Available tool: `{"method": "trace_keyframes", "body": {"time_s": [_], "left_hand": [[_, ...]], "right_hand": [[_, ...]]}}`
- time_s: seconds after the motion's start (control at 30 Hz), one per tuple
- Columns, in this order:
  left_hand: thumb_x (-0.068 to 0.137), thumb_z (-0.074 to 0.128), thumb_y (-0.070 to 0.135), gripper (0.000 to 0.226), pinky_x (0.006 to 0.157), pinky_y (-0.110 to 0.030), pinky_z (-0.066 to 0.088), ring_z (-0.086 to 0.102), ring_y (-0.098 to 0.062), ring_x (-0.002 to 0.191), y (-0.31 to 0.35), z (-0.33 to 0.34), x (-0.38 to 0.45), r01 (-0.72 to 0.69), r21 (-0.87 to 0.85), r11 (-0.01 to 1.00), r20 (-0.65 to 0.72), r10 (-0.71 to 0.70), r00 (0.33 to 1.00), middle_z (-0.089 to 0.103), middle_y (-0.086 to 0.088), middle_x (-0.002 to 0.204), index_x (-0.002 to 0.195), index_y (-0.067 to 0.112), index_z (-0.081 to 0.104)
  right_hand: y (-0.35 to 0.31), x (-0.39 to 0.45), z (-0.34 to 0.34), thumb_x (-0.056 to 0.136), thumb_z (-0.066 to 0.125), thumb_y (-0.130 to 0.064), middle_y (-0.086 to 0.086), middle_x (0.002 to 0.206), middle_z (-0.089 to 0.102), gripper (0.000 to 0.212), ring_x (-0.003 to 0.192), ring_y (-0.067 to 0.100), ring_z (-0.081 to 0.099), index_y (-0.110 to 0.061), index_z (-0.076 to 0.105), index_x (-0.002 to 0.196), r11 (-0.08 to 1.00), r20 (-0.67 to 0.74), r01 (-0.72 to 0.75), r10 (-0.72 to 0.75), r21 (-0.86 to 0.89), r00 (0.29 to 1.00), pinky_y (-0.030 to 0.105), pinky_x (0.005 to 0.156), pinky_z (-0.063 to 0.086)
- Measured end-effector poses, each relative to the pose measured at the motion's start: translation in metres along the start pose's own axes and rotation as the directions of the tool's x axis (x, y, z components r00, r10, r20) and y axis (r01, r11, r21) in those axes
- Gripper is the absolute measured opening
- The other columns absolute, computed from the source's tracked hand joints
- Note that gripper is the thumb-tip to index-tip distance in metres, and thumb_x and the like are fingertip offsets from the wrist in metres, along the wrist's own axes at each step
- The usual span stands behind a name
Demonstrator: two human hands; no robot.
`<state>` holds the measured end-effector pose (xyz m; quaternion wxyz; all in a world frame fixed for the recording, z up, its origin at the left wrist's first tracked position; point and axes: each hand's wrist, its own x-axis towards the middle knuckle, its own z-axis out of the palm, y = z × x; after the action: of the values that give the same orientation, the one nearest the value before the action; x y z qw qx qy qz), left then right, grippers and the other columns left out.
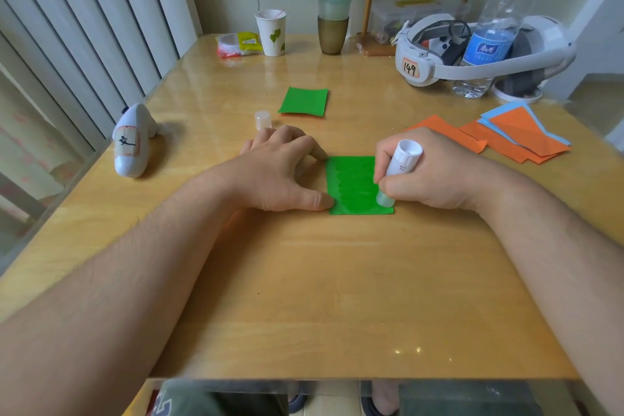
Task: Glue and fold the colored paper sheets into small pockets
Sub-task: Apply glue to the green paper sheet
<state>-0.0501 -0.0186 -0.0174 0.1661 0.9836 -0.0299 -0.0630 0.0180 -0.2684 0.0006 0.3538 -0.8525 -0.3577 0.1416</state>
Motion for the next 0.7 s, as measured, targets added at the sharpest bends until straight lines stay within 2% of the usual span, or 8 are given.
{"method": "trace_keyframes", "body": {"time_s": [0.2, 0.37, 0.53, 0.63, 0.7], "left_hand": [[0.050, 0.051, 0.089, 0.091, 0.118, -0.044, 0.023, 0.021, -0.017, 0.138, 0.000, 0.001, 0.000, 0.003, 0.001, 1.000, -0.002, -0.003, 1.000, 0.032, 0.014, 0.142, 0.133, 0.053, 0.046], [0.048, 0.051, 0.089, 0.091, 0.117, -0.041, 0.023, 0.022, -0.016, 0.136, 0.001, 0.001, 0.000, 0.006, -0.002, 1.000, -0.010, -0.006, 1.000, 0.032, 0.016, 0.140, 0.132, 0.054, 0.047], [0.049, 0.052, 0.088, 0.090, 0.117, -0.042, 0.023, 0.021, -0.016, 0.137, 0.000, 0.001, 0.000, 0.002, -0.007, 1.000, -0.007, -0.002, 1.000, 0.032, 0.016, 0.139, 0.132, 0.053, 0.047], [0.049, 0.052, 0.089, 0.089, 0.115, -0.041, 0.022, 0.021, -0.015, 0.136, 0.000, 0.002, 0.001, 0.001, -0.007, 1.000, -0.010, -0.001, 1.000, 0.032, 0.017, 0.138, 0.131, 0.054, 0.047], [0.049, 0.051, 0.089, 0.090, 0.115, -0.040, 0.022, 0.021, -0.015, 0.136, 0.000, 0.002, 0.001, 0.002, -0.005, 1.000, -0.009, -0.002, 1.000, 0.032, 0.016, 0.139, 0.131, 0.054, 0.046]], "right_hand": [[-0.006, -0.004, 0.000, 0.067, 0.066, -0.017, -0.007, 0.060, 0.056, 0.006, 0.057, 0.008, 0.045, -0.020, 0.068, 0.073, 0.999, 0.090, 0.022, -0.025, 0.031, 0.996, 0.024, 0.052, 0.035], [-0.009, 0.000, 0.008, 0.081, 0.071, -0.003, -0.008, 0.061, 0.059, 0.016, 0.059, 0.006, 0.048, -0.017, 0.069, 0.075, 0.999, 0.030, 0.017, -0.018, 0.032, 0.999, 0.023, 0.054, 0.039], [-0.008, 0.004, 0.008, 0.074, 0.070, -0.019, 0.001, 0.064, 0.061, 0.005, 0.061, 0.009, 0.048, -0.019, 0.065, 0.073, 0.999, -0.046, -0.026, 0.025, -0.024, 0.999, 0.032, 0.058, 0.040], [-0.009, 0.001, 0.005, 0.065, 0.062, -0.025, 0.012, 0.066, 0.059, 0.010, 0.059, 0.010, 0.046, -0.016, 0.062, 0.070, 0.999, -0.036, -0.025, 0.024, -0.034, 0.999, 0.032, 0.057, 0.036], [-0.011, 0.000, 0.007, 0.064, 0.061, -0.024, 0.008, 0.061, 0.054, 0.011, 0.058, 0.010, 0.043, -0.014, 0.061, 0.068, 1.000, -0.009, -0.009, 0.009, -0.025, 1.000, 0.032, 0.055, 0.035]]}}
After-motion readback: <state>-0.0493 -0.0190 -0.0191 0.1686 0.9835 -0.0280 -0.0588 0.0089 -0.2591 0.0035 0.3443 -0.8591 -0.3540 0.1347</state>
